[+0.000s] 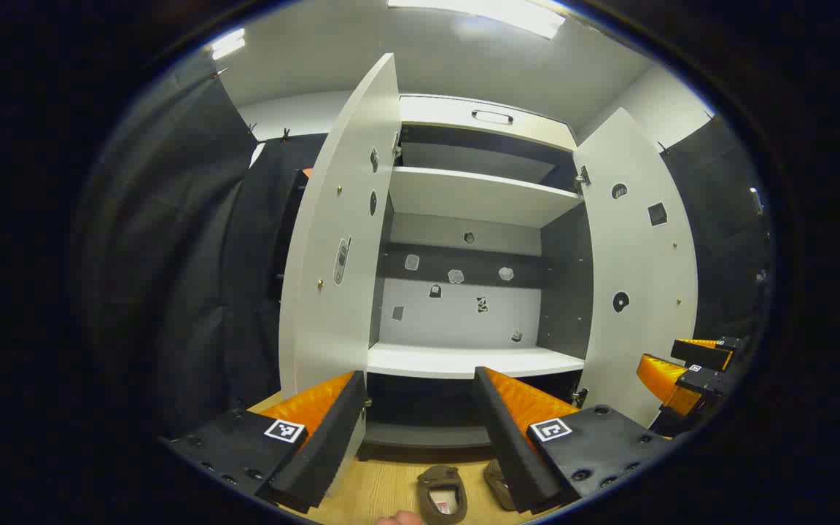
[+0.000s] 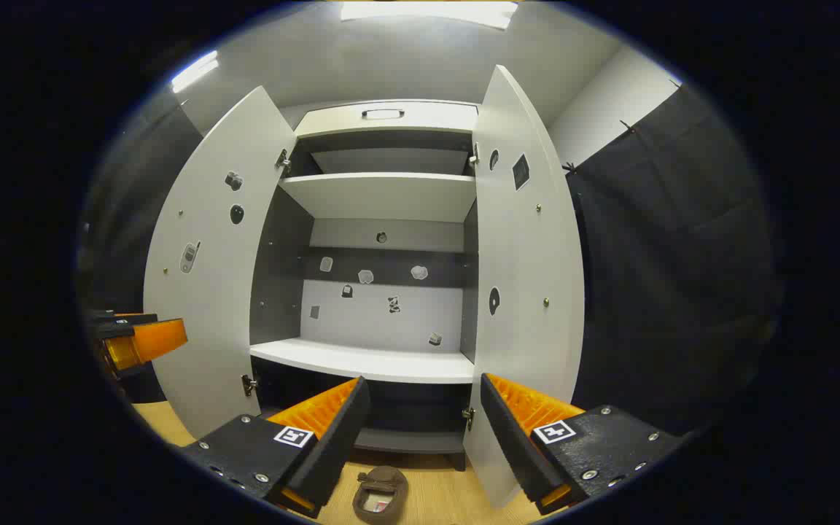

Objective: Grab one shoe with the right hand and put it into the shoe cabinet, grab the other shoe with the left hand and put it into the shoe cabinet; then close the right door with the right hand and the left door with the left hand.

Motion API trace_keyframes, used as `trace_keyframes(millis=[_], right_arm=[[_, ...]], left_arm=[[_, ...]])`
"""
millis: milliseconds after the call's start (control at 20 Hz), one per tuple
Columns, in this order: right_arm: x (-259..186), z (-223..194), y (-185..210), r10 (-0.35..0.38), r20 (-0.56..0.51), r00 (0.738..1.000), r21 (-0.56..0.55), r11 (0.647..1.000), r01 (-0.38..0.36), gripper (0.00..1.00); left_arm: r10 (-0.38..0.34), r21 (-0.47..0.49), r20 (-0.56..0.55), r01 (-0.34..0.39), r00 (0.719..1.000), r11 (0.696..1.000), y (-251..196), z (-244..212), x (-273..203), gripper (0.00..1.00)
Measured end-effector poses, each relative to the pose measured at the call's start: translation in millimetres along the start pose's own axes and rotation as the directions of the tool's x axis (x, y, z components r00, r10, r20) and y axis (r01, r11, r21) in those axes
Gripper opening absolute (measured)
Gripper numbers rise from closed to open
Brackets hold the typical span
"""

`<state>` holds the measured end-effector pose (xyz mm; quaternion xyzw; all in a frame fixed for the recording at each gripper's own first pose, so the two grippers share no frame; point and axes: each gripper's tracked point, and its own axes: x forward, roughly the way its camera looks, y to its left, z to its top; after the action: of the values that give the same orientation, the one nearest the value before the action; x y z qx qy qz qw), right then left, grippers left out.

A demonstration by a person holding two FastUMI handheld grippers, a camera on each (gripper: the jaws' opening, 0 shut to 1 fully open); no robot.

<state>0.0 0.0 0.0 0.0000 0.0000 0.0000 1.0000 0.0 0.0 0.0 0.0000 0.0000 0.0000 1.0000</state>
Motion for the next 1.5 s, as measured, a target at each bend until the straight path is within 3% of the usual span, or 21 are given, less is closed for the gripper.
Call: trace_keyframes(millis=[400, 1500], right_arm=[[6, -10, 2, 0.009, -0.039, 0.999, 0.028, 1.000, -0.008, 0.94], [22, 5, 4, 0.011, -0.007, 1.000, -0.007, 1.000, -0.012, 0.94]], left_arm=[[0.019, 0.003, -0.020, -0.019, 1.000, 1.000, 5, -9, 4, 0.96], [0.013, 0.015, -0.008, -0.013, 1.000, 1.000, 2, -10, 0, 0.96]])
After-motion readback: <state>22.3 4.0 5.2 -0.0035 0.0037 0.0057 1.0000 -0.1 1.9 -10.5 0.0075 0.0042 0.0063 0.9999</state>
